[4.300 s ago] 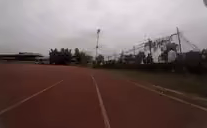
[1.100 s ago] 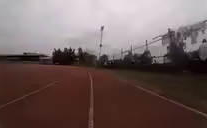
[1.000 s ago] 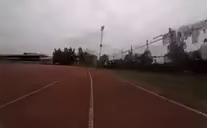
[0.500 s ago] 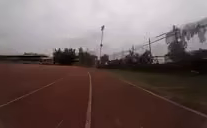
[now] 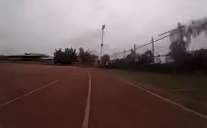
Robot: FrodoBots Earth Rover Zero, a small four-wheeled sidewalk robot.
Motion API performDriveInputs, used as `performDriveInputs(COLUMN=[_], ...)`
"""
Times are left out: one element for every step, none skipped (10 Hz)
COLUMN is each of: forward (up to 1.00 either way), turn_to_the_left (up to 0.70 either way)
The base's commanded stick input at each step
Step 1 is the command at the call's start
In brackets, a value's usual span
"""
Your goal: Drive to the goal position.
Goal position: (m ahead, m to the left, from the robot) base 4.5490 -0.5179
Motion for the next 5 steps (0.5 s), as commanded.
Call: performDriveInputs(forward=[0.7,0.7,0.7,0.7,0.7], turn_to_the_left=[0.0,0.0,0.0,0.0,0.0])
